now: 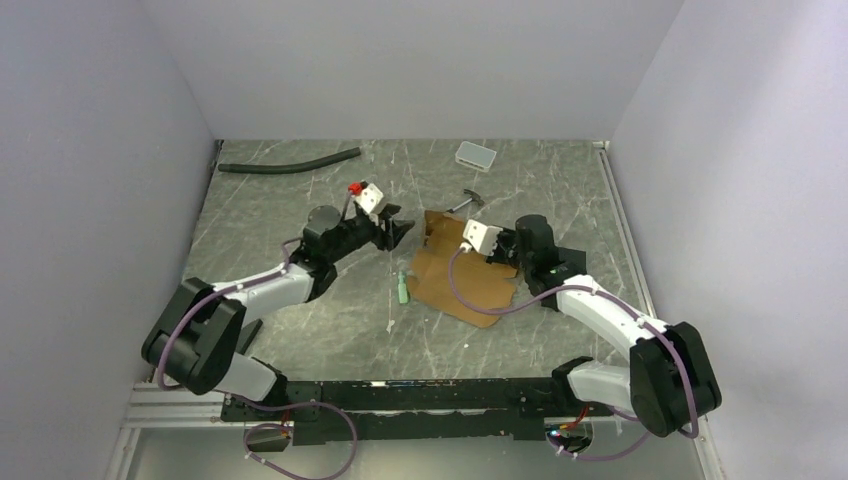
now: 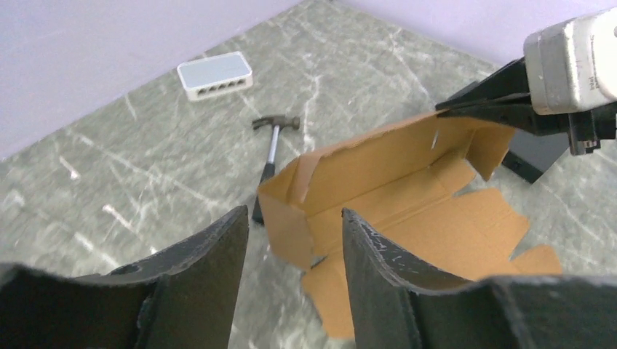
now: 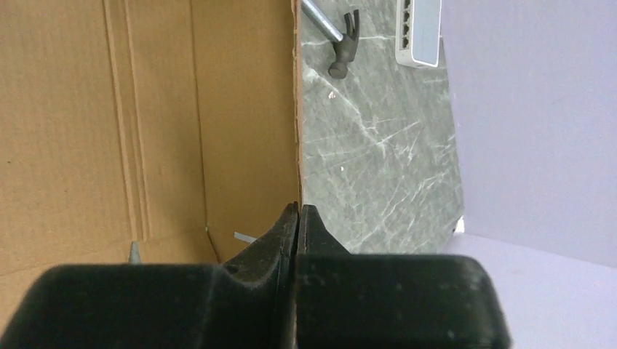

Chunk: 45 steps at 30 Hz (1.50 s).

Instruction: Fold the paper box

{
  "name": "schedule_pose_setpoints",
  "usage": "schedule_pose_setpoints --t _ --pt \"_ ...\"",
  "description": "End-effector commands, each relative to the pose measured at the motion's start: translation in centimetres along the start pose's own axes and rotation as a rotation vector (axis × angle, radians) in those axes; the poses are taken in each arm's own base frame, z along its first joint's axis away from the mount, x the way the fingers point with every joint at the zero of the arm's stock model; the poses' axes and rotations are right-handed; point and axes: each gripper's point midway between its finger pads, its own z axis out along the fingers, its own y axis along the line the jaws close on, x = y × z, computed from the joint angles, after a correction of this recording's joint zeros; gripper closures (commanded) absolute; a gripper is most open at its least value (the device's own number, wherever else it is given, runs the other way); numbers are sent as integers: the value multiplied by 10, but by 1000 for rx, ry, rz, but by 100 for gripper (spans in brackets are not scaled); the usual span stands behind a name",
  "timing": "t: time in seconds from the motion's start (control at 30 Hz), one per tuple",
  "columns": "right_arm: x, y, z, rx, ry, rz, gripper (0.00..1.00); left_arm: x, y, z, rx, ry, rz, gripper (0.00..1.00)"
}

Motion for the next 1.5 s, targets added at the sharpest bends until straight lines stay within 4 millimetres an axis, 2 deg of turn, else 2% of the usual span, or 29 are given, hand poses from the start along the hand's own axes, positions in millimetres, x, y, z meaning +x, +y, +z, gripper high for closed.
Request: schedule_pose_setpoints --t 0.0,0.1,0.33,0.47,0.57,0.8,1.1,1.47 --pt "-8 -15 0 107 -49 -150 100 28 9 -26 -20 57 -51 39" --pt "-4 -8 0 115 -53 -184 100 37 19 -27 -17 70 -30 36" --pt "-2 -2 -3 131 -69 -222 100 59 31 3 75 104 54 34" --pt "-4 -2 -4 124 -78 -202 100 60 40 11 112 79 51 34" --pt "-5 -1 -3 117 -81 -190 100 70 44 19 145 105 68 33" --pt "-7 1 -3 104 -87 -176 100 94 33 26 327 106 117 27" --pt "-6 3 -1 88 -84 -168 100 101 39 50 392 117 93 29" --pt "-5 6 0 76 -83 -166 100 110 24 57 566 135 52 32"
